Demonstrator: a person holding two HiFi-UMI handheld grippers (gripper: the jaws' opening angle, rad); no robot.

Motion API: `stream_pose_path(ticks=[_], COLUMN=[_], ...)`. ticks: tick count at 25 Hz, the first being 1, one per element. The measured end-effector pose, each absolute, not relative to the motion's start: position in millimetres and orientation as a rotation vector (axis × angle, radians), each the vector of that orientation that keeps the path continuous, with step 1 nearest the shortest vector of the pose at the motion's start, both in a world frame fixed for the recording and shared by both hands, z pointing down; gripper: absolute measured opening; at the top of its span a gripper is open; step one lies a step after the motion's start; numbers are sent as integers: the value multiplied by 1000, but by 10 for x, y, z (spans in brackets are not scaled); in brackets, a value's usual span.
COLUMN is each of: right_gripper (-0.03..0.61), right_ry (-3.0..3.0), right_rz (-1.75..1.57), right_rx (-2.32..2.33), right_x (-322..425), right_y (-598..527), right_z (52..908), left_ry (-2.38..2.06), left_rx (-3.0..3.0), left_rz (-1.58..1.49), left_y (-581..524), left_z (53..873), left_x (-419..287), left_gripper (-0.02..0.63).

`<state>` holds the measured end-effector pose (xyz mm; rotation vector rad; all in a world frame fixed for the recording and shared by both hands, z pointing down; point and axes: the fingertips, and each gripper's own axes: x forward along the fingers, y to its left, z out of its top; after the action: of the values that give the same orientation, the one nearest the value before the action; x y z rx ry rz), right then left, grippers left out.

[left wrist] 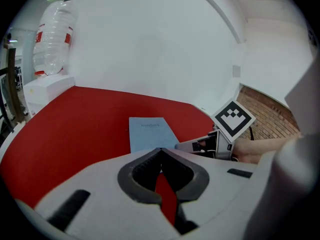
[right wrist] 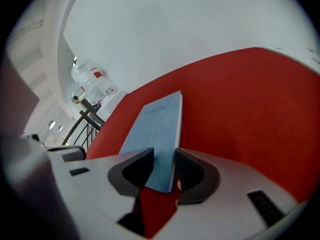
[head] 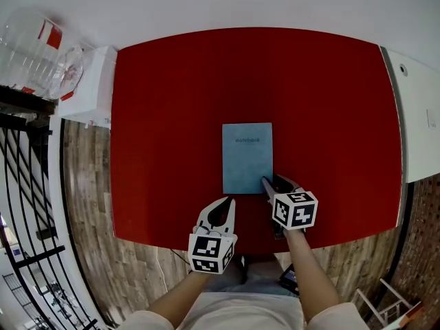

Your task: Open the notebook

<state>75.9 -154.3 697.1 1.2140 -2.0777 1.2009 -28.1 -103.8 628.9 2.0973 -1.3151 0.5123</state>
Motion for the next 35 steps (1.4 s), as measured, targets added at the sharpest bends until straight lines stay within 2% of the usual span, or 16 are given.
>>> stream_pose_path(ticks=[7,13,22,29,35], right_gripper=[110,37,12,8,8], right_ry=[-2028,-2014,-2047,-2115,-2236], right_rz=[1264,1314,1312,1216,1043], right_rx=[1161,1110,1135,1158,1087], right_x=[795,778,777,636,204], right_y=[-1575,-1586,-1587,-1578,-1539], right_z=[7049,7038,6946,6495,5923], left_ry=[-1322,-1310,-1319,-1335,-1383], left_rx=[2080,2074,2062,2055,2019], left_rz=[513,516,527,518,482], left_y=[-1050,-1030,-1022,-944,-773], left_z=[6352,6382,6414,6344,6230], left_x=[-319,-286,-314,-398,-588], left_gripper=[6,6,6,6,6])
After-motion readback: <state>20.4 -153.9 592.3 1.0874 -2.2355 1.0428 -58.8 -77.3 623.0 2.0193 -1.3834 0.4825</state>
